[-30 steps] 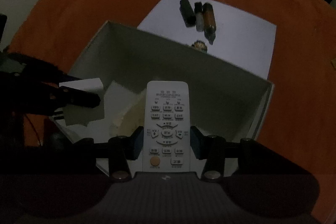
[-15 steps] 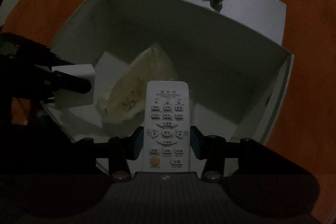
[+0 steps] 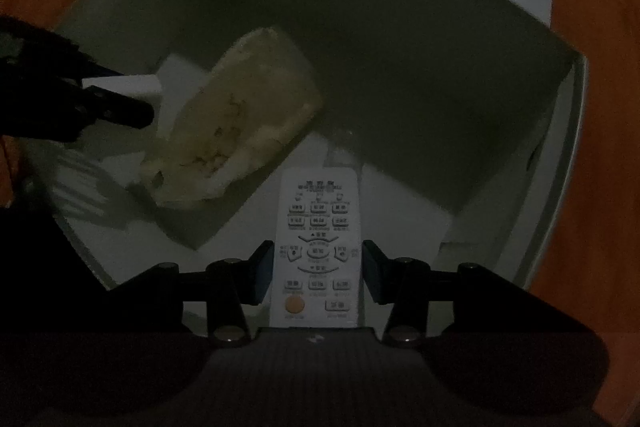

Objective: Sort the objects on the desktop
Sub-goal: 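Carry the markers with left tool while right tool carries the remote over the box, then open both tools to drop the markers and remote into the box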

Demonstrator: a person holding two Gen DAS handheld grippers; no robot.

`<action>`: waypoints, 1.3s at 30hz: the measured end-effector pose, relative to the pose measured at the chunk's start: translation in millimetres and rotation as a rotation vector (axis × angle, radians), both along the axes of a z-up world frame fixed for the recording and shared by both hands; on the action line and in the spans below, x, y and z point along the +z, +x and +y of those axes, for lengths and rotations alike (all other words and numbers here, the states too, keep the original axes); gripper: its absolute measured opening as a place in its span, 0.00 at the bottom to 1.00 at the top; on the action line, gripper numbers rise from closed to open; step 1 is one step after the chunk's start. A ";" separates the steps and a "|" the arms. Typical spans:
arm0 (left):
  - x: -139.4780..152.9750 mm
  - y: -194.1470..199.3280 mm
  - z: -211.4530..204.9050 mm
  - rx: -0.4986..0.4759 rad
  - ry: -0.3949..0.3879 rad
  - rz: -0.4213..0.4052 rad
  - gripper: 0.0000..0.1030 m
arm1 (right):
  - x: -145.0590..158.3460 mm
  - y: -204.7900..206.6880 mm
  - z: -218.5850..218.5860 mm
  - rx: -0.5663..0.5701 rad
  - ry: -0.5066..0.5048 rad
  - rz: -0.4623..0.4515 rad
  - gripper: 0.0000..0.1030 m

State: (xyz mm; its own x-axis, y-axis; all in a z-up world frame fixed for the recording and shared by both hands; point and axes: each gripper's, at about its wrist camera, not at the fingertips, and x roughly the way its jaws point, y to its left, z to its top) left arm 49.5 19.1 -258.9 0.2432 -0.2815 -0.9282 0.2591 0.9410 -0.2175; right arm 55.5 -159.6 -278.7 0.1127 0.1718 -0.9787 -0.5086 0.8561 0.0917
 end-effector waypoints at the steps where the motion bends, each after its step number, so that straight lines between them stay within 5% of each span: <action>1: -2.1 0.5 -0.5 0.001 0.003 0.000 0.24 | -1.7 -0.2 0.3 0.002 -0.002 -0.002 0.48; 23: -28.4 6.8 -17.4 -0.025 0.046 0.044 0.24 | -28.9 -9.2 16.5 0.146 -0.046 -0.080 0.48; 34: -36.1 13.4 -20.3 -0.058 0.046 0.113 0.24 | -41.9 -7.8 24.9 0.232 -0.081 -0.011 0.50; 37: -35.6 13.0 -21.6 -0.059 0.048 0.114 0.27 | -46.7 -3.7 22.1 0.194 -0.080 0.024 0.54; 39: -34.4 14.2 -20.2 -0.060 0.042 0.114 0.39 | -44.4 -2.1 21.2 0.183 -0.079 0.016 0.62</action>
State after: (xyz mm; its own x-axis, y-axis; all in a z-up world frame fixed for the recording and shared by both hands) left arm 63.7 -1.1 -293.4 0.1198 -0.2525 -0.9602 0.2908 0.9336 -0.2092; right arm 53.4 -138.4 -323.1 0.0708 0.1101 -0.9914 -0.6552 0.7545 0.0370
